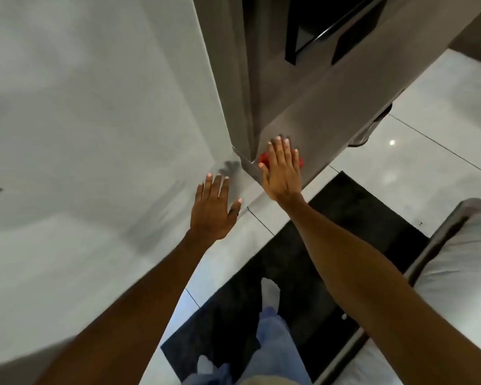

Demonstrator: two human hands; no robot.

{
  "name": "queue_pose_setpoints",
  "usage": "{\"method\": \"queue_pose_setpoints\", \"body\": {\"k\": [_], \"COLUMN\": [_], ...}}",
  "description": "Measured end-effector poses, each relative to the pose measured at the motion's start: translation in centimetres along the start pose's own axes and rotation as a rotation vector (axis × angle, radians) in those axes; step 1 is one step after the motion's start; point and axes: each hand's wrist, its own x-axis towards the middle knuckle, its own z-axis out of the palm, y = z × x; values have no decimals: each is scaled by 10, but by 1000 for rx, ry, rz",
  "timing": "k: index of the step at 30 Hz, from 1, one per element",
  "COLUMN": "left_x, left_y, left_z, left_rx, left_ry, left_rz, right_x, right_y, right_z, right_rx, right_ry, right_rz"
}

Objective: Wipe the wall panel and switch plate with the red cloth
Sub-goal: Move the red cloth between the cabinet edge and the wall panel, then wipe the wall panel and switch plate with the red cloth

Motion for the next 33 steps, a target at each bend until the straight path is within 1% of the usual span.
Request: {"method": "queue_pose_setpoints", "body": {"k": [3, 5, 7, 11, 14, 16, 18, 19, 21, 23, 24, 26, 28, 30, 33], "left_x": [7, 7, 4, -15, -36, -58, -79, -91, -119, -145, -156, -189, -217, -257, -303], "left_y": [1, -2, -9, -22, -40, -58, -75, -86, -110, -134, -143, -167, -189, -218, -257], "left_z": [6, 10, 10, 8, 2, -6, -17, -23, -39, -59, -68, -87, -106, -125, -157], "left_rx": [27, 33, 39, 46, 37, 54, 97, 116, 144, 151, 150, 166, 188, 249, 318], "left_ry": [-13, -15, -21, -44, -10, 61, 162, 225, 361, 495, 561, 697, 831, 964, 1168], "left_rz": [8, 31, 55, 92, 107, 89, 73, 55, 26, 28, 37, 13, -15, -51, -79], "right_x": [13, 15, 14, 1, -21, -36, -50, -59, -78, -92, -99, -119, -137, -156, -163], "right_y": [5, 5, 3, -2, -14, -30, -51, -67, -117, -177, -203, -270, -325, -388, -459], "right_z": [14, 26, 29, 24, 22, 18, 11, 9, 8, 5, 2, -4, -21, -44, -70], "right_rx": [-122, -206, -225, -171, -56, 110, 397, 565, 929, 1218, 1318, 1429, 1353, 1264, 1215], "right_ry": [-119, -161, -197, -189, -113, -16, 92, 116, 121, 102, 103, 104, 193, 330, 572], "right_rz": [59, 50, 48, 88, 139, 214, 386, 472, 592, 616, 579, 406, 166, -156, -647]}}
